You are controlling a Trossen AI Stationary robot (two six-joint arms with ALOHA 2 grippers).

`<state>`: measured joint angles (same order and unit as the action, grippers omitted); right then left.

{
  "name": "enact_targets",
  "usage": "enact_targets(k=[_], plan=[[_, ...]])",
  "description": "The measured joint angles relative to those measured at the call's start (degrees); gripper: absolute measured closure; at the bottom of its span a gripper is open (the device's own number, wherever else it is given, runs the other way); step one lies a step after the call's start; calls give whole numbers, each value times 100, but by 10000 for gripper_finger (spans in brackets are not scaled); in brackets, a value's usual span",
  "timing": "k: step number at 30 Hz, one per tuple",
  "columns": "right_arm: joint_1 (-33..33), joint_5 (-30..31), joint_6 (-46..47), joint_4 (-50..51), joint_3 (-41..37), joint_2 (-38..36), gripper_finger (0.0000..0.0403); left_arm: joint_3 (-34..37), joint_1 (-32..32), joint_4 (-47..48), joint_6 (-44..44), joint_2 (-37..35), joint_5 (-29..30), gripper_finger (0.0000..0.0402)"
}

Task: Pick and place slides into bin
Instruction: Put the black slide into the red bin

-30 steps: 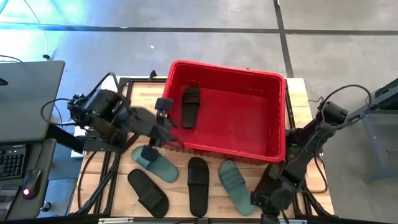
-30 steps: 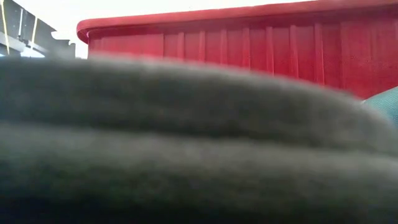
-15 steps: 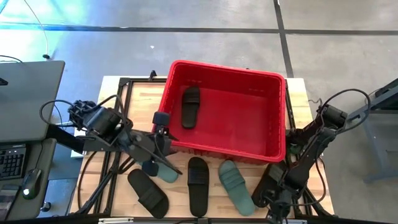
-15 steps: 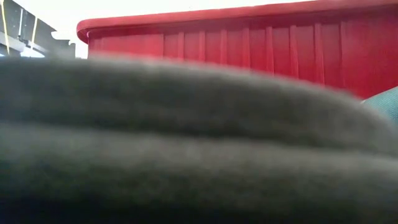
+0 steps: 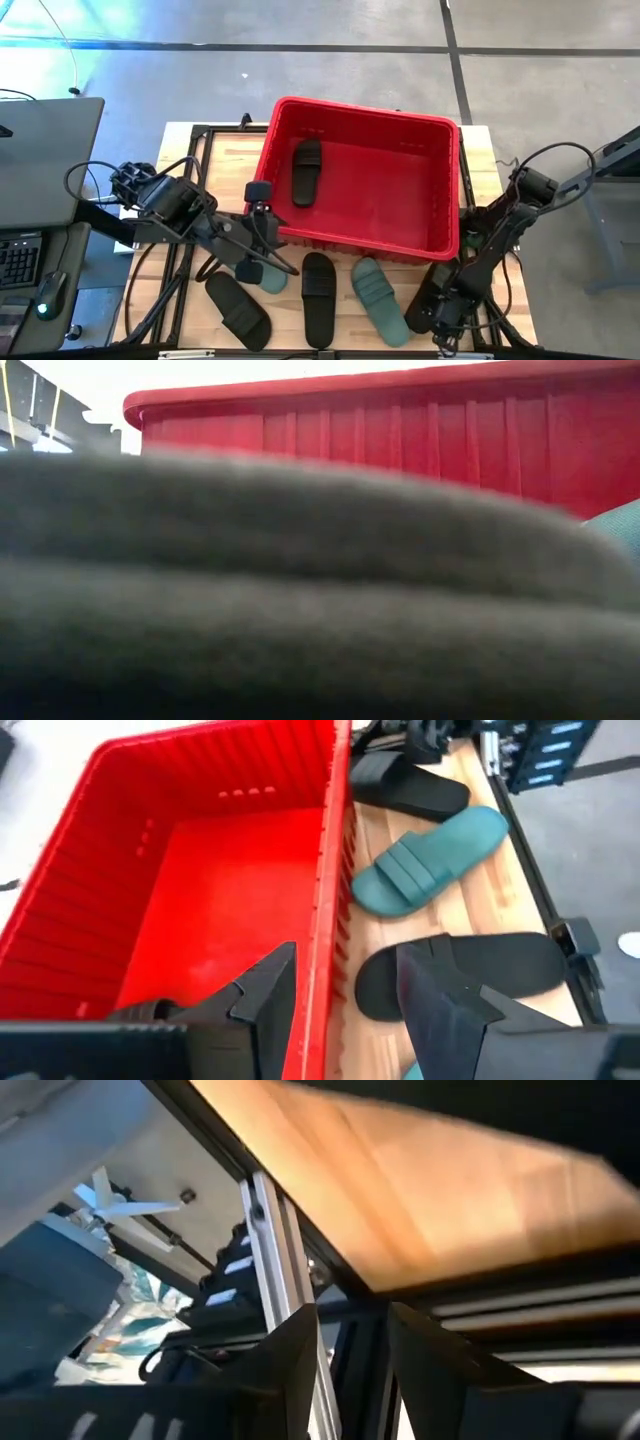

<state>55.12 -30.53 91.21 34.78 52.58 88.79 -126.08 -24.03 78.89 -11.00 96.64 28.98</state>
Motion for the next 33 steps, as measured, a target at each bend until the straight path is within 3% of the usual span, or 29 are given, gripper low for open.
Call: enact_targets(k=[5, 12, 17, 23, 33], plan=[[-390, 34, -567, 426, 0, -2, 289, 0, 2, -51, -1, 0, 47, 245], [-916, 82, -1523, 2182, 485, -2, 289, 0, 1, -95, 9, 0, 65, 245], [-1071, 1216, -1940, 3478, 1288, -7, 289, 0, 2, -32, 20, 0, 67, 245], [-947, 1885, -1864, 3258, 1486, 11, 289, 0, 0, -32, 20, 0, 65, 245], [-706, 1856, -1357, 3792, 1484, 743, 289, 71, 0, -62, 219, 0, 65, 245]])
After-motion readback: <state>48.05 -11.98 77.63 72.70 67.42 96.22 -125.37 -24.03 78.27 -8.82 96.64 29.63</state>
